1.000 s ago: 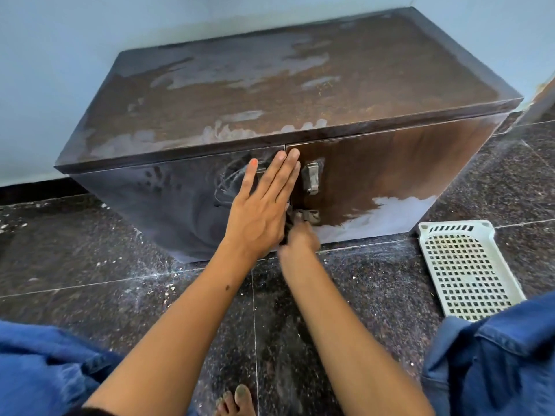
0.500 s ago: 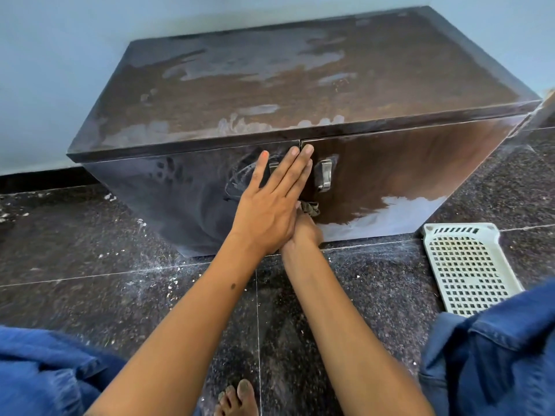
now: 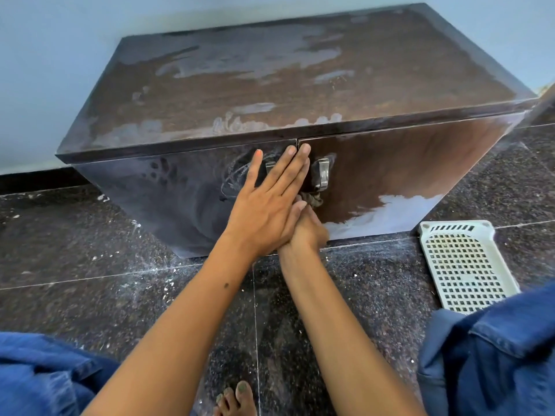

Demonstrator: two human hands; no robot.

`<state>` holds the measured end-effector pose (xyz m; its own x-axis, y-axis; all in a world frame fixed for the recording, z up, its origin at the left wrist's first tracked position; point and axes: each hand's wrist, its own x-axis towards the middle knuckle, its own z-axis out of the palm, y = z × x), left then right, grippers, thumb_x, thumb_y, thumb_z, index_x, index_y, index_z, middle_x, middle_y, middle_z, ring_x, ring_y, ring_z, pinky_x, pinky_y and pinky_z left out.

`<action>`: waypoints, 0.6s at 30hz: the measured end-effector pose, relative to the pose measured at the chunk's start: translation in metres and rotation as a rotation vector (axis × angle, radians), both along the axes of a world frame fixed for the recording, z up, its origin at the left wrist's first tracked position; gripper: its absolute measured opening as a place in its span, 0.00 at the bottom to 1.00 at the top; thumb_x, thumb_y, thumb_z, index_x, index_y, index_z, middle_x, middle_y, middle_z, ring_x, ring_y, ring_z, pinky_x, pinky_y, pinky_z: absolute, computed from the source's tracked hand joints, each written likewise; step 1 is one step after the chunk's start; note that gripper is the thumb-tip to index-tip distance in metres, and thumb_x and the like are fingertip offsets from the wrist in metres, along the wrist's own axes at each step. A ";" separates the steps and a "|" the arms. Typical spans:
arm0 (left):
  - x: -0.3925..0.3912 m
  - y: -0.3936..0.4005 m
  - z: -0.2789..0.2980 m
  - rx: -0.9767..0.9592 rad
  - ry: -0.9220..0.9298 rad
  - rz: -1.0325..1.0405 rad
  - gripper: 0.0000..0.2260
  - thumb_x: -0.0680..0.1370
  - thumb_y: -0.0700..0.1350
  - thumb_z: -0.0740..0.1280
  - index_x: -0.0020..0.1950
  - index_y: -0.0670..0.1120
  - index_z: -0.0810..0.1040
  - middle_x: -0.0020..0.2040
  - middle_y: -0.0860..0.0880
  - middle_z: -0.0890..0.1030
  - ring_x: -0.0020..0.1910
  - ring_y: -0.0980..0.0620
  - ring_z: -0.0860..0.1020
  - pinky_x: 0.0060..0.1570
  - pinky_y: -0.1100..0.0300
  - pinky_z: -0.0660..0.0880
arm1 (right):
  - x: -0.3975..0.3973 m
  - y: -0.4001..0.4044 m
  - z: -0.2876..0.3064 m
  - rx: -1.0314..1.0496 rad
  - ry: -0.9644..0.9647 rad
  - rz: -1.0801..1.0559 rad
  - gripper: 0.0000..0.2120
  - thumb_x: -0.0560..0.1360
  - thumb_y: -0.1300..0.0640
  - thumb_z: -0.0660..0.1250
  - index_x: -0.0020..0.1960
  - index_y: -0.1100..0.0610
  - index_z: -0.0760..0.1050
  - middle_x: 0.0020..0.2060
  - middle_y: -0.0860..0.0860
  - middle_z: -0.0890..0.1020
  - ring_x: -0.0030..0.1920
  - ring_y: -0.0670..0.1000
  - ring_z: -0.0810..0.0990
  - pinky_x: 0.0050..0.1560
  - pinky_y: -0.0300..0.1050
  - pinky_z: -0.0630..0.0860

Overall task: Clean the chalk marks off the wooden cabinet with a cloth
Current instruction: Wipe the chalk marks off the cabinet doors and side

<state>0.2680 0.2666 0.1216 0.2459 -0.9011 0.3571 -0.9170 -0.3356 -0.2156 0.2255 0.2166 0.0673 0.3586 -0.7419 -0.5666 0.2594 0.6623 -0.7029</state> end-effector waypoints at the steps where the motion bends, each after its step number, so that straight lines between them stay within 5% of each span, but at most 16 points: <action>1: 0.001 0.001 0.001 0.003 -0.002 -0.009 0.27 0.81 0.52 0.49 0.77 0.41 0.54 0.78 0.46 0.51 0.77 0.49 0.49 0.74 0.42 0.42 | 0.001 0.001 0.004 0.099 -0.085 -0.112 0.13 0.78 0.62 0.63 0.60 0.66 0.75 0.52 0.58 0.82 0.52 0.54 0.81 0.52 0.48 0.79; 5: -0.001 0.002 0.001 0.023 -0.033 0.010 0.27 0.81 0.52 0.49 0.78 0.41 0.52 0.79 0.46 0.49 0.77 0.49 0.48 0.74 0.43 0.42 | -0.004 0.006 0.008 0.018 0.039 -0.195 0.13 0.70 0.66 0.73 0.55 0.63 0.80 0.47 0.56 0.84 0.48 0.53 0.83 0.51 0.48 0.80; 8: -0.002 0.000 -0.002 0.013 -0.045 0.018 0.28 0.80 0.51 0.51 0.78 0.41 0.52 0.78 0.46 0.50 0.77 0.48 0.49 0.74 0.42 0.43 | -0.010 0.003 0.000 0.067 0.022 -0.201 0.11 0.71 0.69 0.71 0.53 0.63 0.78 0.41 0.54 0.81 0.43 0.51 0.81 0.44 0.39 0.80; 15: -0.007 -0.004 -0.006 0.031 -0.042 0.063 0.29 0.80 0.50 0.53 0.78 0.41 0.51 0.78 0.45 0.48 0.77 0.47 0.47 0.74 0.43 0.40 | -0.006 -0.008 -0.048 0.146 0.108 -0.170 0.10 0.70 0.70 0.71 0.42 0.59 0.74 0.40 0.53 0.79 0.45 0.52 0.78 0.55 0.50 0.78; 18: -0.007 -0.004 -0.006 0.021 -0.048 0.058 0.28 0.80 0.50 0.53 0.78 0.41 0.51 0.79 0.45 0.49 0.77 0.48 0.48 0.74 0.43 0.40 | -0.016 -0.023 -0.062 0.326 0.106 -0.268 0.05 0.74 0.67 0.68 0.45 0.59 0.75 0.46 0.54 0.80 0.48 0.52 0.78 0.47 0.44 0.77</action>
